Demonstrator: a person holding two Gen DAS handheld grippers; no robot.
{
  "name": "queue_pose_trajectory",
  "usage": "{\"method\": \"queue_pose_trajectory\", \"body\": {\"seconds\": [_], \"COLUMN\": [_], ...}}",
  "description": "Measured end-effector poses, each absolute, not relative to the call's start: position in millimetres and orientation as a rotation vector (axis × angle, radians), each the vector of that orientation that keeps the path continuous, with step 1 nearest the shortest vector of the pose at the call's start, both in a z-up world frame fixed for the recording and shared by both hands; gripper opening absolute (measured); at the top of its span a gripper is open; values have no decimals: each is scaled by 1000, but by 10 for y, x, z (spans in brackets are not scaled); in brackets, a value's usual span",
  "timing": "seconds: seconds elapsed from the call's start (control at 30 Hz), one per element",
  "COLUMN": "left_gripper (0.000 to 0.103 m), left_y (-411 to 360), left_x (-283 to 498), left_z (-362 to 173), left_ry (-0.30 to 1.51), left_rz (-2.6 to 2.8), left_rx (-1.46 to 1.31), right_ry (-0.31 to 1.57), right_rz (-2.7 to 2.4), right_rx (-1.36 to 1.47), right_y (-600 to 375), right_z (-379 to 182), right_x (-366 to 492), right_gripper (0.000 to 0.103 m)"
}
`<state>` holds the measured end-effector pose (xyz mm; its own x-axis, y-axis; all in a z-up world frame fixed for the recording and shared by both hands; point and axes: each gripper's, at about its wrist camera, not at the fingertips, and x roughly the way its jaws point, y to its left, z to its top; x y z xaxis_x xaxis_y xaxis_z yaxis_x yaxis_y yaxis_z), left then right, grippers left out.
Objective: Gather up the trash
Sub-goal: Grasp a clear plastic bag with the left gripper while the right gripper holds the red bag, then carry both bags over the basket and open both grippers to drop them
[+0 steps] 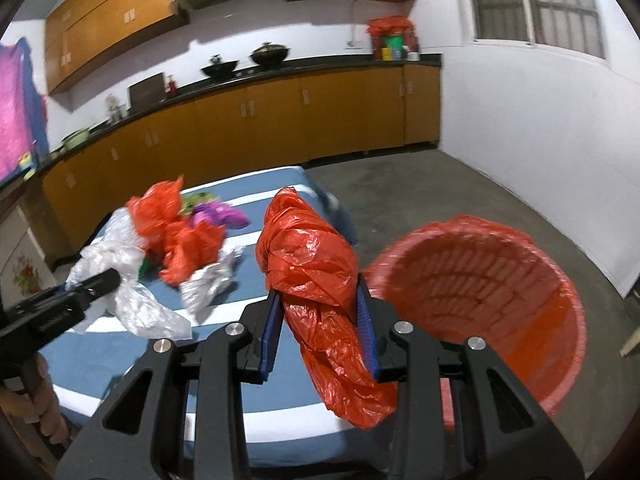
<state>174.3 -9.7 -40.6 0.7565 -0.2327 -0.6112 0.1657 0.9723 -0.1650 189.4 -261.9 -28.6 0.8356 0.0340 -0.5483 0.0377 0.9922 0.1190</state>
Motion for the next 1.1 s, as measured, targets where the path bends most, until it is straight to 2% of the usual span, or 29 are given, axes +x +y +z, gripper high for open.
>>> {"method": "queue_pose_trajectory", "body": {"seconds": [0.43,0.8,1.1], "left_gripper": [37,38,39], "left_y": [-967,-1731,-2069], "left_x": [1823,1881,2017], "left_z": [-177,-246,-352], "left_ry": [646,653,679], "left_rz": [-418,-565,-622], "left_rx": [-49,8,23], "right_ry": [544,545,535], "right_rz": [-228,-306,-325], "right_rx": [213,285,334], "right_y": [-3421,-3787,-3944], "right_z": [-225,-280,-262], "right_x": [1667,1611,1647], "right_gripper": [35,35,35]}}
